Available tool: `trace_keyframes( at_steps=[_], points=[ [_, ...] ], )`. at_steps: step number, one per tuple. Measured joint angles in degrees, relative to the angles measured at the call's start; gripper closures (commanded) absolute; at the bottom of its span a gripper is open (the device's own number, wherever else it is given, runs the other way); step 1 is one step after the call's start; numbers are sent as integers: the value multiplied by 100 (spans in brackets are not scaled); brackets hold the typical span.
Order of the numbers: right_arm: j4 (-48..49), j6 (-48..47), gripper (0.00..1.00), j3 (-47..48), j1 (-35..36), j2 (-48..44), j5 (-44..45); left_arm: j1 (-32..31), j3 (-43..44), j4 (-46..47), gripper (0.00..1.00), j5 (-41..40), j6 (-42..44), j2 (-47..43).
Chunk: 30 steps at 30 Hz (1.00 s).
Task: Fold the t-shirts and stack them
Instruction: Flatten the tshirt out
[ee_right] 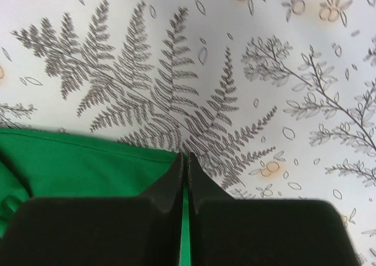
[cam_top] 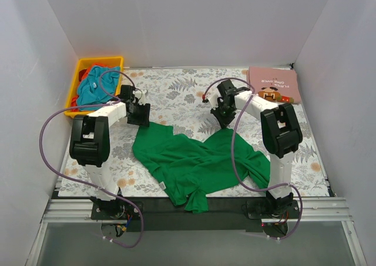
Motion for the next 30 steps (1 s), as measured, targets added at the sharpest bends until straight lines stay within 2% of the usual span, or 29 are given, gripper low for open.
trace_keyframes(
  at_steps=[1,3,4,6,14,18,30],
  points=[
    [-17,-4,99,-26,-42,-26,20,-28,-2,46,63,-31,15,9],
    [-98,-20,99,-52,-129,-90,61,-74,-7,142,76,-136,7,42],
    [-111,-24,99,-63,-179,-131,72,-79,-13,188,88,-168,-11,46],
    [-140,-39,99,-72,-269,-221,85,-79,-28,229,100,-243,-20,50],
    [-251,-133,99,-52,-621,-603,90,-68,83,170,100,-297,-92,46],
    [-398,-164,99,170,-796,-833,70,-17,540,0,100,-221,-136,-48],
    [-579,-330,99,955,-1290,-1923,22,225,1648,-68,100,271,-382,-1491]
  ],
)
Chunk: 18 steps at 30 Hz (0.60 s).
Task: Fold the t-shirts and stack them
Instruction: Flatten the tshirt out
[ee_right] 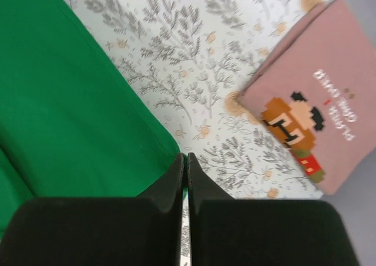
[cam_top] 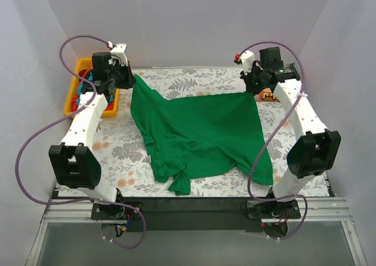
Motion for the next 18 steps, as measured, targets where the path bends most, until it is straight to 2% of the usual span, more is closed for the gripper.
trace_keyframes(
  at_steps=[10,18],
  points=[
    [-26,-103,99,953,-358,-1495,-37,98,868,33,100,286,-302,-1773],
    [92,-96,99,1412,-358,-2962,221,96,1056,293,100,551,-317,-3438]
  ],
)
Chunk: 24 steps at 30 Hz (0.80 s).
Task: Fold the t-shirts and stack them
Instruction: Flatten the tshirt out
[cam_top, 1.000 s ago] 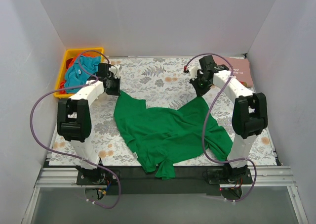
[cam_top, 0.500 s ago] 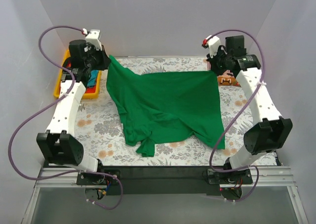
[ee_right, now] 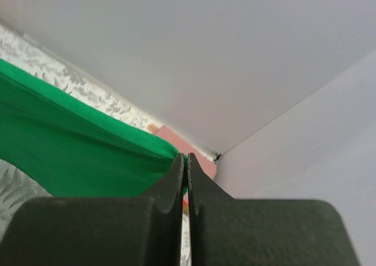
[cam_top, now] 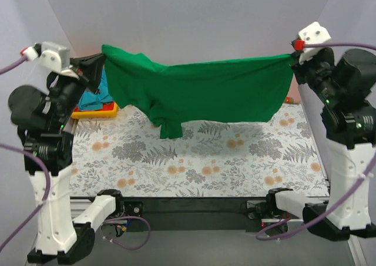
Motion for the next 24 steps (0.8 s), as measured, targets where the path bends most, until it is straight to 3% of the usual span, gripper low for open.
trace_keyframes(
  at_steps=[9,18,21,24],
  points=[
    [181,160,99,319,0,-1379,190,0,437,-87,100,210,131,-1333],
    [391,271,99,1480,0,-1572,308,0,1982,-181,100,-74,39,-1161],
    [675,229,99,1141,0,-1602,280,0,1818,-50,100,-87,26,-1110],
    [929,144,99,317,0,-1633,164,0,1058,125,100,-103,28,-1121]
  ],
)
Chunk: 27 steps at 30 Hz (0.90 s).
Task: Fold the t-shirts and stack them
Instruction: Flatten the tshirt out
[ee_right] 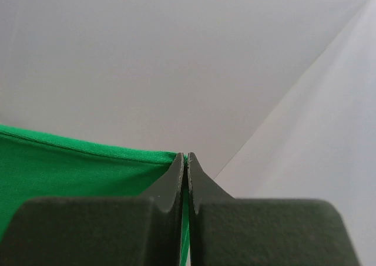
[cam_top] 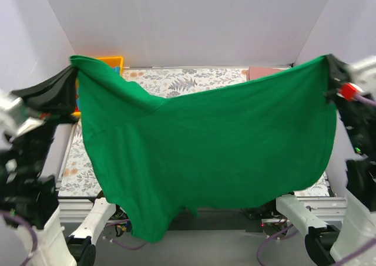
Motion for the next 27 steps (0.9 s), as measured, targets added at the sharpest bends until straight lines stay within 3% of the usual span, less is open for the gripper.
trace_keyframes(
  at_steps=[9,14,20,27],
  points=[
    [542,-334,99,-3307,0,387,-363,2,-3289,616,100,219,39,553],
    [1099,-538,99,-4815,0,601,-479,2,-4513,1353,100,295,90,1338],
    [2170,-682,99,-5637,0,1851,-380,0,-4588,2514,100,289,81,3375],
    [3077,-662,99,-5259,0,3777,-46,0,-3600,3165,100,116,125,6078]
  ],
)
